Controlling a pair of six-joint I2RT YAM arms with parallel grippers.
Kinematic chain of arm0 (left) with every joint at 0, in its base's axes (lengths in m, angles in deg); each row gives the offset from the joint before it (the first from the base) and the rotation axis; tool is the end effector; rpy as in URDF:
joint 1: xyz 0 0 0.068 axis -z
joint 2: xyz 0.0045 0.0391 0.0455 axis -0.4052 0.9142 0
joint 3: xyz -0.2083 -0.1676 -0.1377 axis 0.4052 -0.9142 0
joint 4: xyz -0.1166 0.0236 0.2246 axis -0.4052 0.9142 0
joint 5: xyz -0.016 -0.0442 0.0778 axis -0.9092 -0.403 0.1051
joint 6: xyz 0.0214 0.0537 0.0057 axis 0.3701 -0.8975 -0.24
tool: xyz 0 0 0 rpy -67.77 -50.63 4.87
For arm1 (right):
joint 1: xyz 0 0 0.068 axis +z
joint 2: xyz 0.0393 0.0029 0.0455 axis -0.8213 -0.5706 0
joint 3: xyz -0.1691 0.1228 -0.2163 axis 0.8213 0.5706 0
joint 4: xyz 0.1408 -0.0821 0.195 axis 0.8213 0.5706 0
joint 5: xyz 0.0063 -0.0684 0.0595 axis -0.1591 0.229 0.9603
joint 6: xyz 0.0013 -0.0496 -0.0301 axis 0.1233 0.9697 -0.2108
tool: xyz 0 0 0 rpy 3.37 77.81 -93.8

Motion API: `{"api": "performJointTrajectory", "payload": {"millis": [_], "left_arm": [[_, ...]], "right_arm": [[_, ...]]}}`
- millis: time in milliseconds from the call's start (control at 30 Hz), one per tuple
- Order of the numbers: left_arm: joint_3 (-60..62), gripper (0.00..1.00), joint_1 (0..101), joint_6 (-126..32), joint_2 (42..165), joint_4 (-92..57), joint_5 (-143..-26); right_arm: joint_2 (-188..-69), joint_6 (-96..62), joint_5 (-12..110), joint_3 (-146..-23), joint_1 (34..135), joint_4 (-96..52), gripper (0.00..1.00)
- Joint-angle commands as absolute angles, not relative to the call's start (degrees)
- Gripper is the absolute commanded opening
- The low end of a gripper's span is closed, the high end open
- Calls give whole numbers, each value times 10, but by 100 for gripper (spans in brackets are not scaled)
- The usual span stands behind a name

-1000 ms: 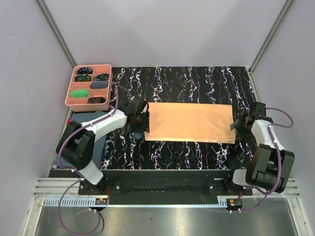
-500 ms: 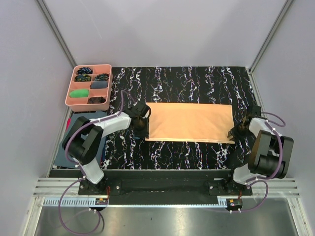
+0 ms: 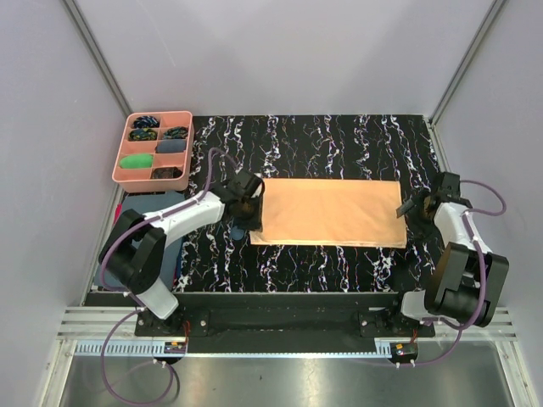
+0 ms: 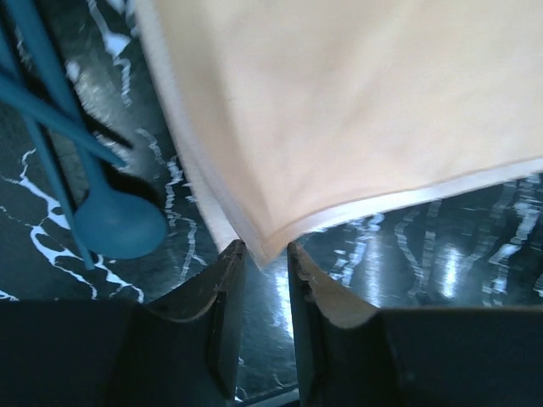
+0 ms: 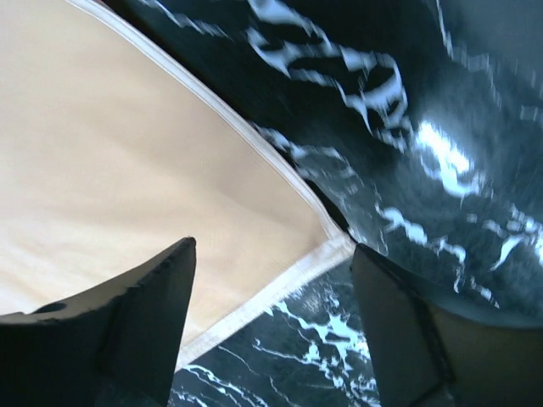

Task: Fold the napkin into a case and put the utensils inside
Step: Fold and flatten the napkin at the center of the board, then fold the rectangle-folded napkin at the center of the board.

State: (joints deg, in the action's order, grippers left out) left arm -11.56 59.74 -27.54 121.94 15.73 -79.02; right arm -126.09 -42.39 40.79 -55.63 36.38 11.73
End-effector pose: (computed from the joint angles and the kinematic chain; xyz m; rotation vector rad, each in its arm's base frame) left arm 0.2565 -0.1878 0.2164 0.1222 2.7807 -0.3985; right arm 0.2288 -0.0780 0.2208 1.1774 2.4571 0.0659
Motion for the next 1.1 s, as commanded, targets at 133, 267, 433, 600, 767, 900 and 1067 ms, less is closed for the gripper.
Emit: {"api": "performJointTrajectory", "payload": {"millis": [133, 267, 433, 600, 767, 900, 1067], "left_arm": [[-43, 29, 605, -287, 1185, 145, -874], [-57, 30, 606, -296, 1167, 144, -883], [-71, 32, 608, -292, 1147, 133, -934], [-66, 33, 612, -294, 1140, 120, -958], [-65, 33, 612, -295, 1142, 113, -970], [-67, 33, 612, -295, 1143, 111, -977], [-67, 33, 610, -296, 1142, 109, -975]], "right_arm": [[-1351, -274, 390, -680, 361, 67, 84], [-1413, -223, 404, -724, 361, 95, 81], [-1445, -186, 426, -728, 362, 85, 73], [-1465, -173, 451, -737, 364, 89, 61], [-1480, -170, 446, -736, 368, 94, 53], [-1498, -178, 435, -731, 388, 94, 52], [-1530, -190, 383, -740, 405, 109, 52]]}}
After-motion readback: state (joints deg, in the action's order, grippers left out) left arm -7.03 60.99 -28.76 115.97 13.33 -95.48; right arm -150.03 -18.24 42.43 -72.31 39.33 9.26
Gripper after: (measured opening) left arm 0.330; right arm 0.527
